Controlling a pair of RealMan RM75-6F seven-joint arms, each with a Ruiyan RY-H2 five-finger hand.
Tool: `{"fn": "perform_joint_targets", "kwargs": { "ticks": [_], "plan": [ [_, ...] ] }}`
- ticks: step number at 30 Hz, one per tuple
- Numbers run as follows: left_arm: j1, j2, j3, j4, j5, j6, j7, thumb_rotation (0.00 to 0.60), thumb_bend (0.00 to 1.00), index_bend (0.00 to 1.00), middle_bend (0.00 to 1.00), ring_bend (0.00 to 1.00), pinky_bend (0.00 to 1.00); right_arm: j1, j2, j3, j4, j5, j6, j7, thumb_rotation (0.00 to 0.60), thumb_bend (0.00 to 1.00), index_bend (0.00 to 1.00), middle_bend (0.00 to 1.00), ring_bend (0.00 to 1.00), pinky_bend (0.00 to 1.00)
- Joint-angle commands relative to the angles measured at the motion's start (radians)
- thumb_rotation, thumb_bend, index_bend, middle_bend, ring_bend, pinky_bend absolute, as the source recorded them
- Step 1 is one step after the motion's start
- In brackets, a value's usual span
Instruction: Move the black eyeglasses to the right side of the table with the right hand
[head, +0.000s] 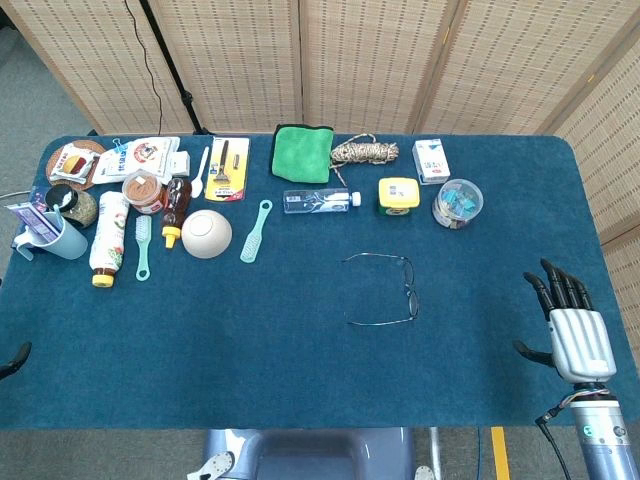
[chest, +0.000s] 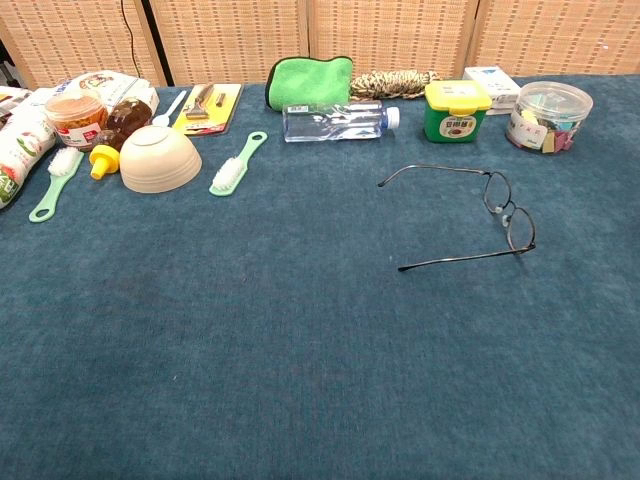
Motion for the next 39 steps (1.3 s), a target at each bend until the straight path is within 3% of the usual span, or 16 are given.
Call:
{"fn": "perform_joint_targets", "kwargs": {
  "ticks": [1, 24, 39],
  "plan": [
    [-0.001, -0.001, 0.0, 0.0, -0.002, -0.003, 0.001, 0.568, 0.24, 0.06, 0.0, 0.0, 0.0, 0.001, -0.001, 0.001, 0.002, 0.003, -0.002, 0.0, 0.6, 0.02, 0.13, 0.0, 0.02, 0.08],
    [-0.002, 0.004, -0.005, -0.011, 0.004, 0.012, 0.006, 0.57, 0.24, 0.06, 0.0, 0.0, 0.0, 0.005, 0.002, -0.007, -0.004, -0.012, -0.005, 0.001, 0.6, 0.02, 0.13, 0.01, 0.02, 0.08],
    [-0.016, 0.019, -0.017, -0.044, -0.005, 0.003, 0.037, 0.57, 0.24, 0.06, 0.0, 0.0, 0.0, 0.074, -0.043, 0.008, 0.022, -0.014, -0.093, 0.027, 0.6, 0.02, 0.12, 0.01, 0.02, 0.08]
  ]
}}
